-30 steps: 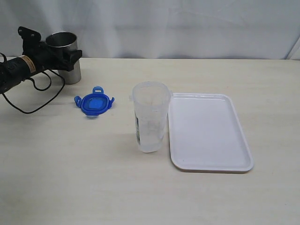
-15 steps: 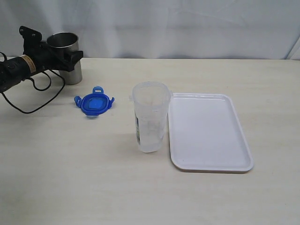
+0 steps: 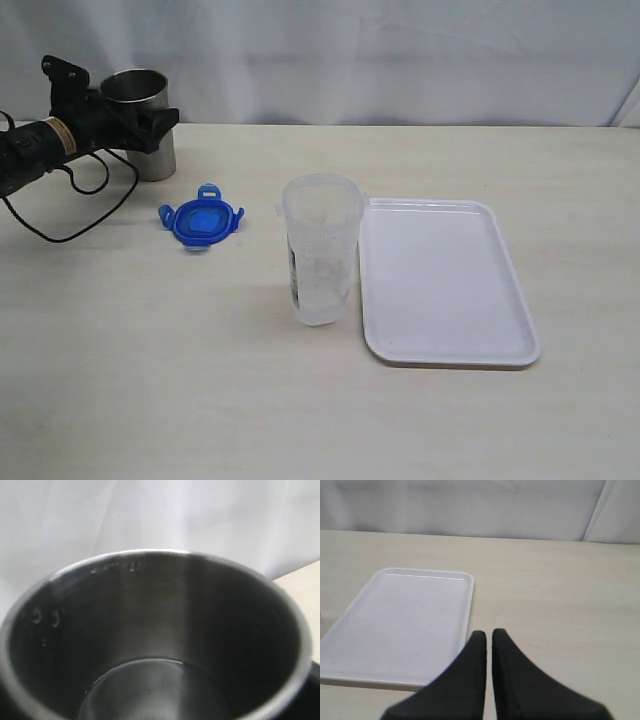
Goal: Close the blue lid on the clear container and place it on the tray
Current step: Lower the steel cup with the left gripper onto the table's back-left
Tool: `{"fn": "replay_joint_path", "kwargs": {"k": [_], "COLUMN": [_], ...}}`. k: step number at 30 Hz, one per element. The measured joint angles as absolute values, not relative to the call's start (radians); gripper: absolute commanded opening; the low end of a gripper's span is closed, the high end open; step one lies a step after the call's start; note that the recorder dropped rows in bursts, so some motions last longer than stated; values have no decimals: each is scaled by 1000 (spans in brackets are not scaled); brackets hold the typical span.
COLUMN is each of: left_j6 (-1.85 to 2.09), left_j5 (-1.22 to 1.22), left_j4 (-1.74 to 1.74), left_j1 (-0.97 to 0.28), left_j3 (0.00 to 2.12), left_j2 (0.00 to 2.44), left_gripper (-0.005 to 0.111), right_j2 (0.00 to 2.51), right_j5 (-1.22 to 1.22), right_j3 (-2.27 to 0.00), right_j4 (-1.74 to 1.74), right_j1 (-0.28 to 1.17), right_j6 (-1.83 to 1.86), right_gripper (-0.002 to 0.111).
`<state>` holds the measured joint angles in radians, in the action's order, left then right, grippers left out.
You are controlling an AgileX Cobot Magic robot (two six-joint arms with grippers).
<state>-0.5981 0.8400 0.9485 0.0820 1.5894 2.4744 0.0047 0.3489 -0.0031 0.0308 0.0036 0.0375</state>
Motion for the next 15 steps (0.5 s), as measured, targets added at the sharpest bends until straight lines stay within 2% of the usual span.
{"fn": "replay_joint_path", "kwargs": {"k": [1, 3, 15], "left_j6": [-598, -598, -616], "left_j5": [845, 853, 859], "left_j4": [950, 952, 993], "left_j1": [82, 82, 90], "left_j3": [1589, 1589, 1589], "left_j2": [2474, 2465, 2461], "left_gripper": [101, 103, 103], "right_j2": [5, 5, 5], "right_j5": [349, 349, 349], "right_j3": [-3, -3, -3], "right_j4": [31, 31, 31], "right_j1": [4, 4, 4], "right_j6": [37, 37, 37], "right_gripper": [4, 4, 4]}}
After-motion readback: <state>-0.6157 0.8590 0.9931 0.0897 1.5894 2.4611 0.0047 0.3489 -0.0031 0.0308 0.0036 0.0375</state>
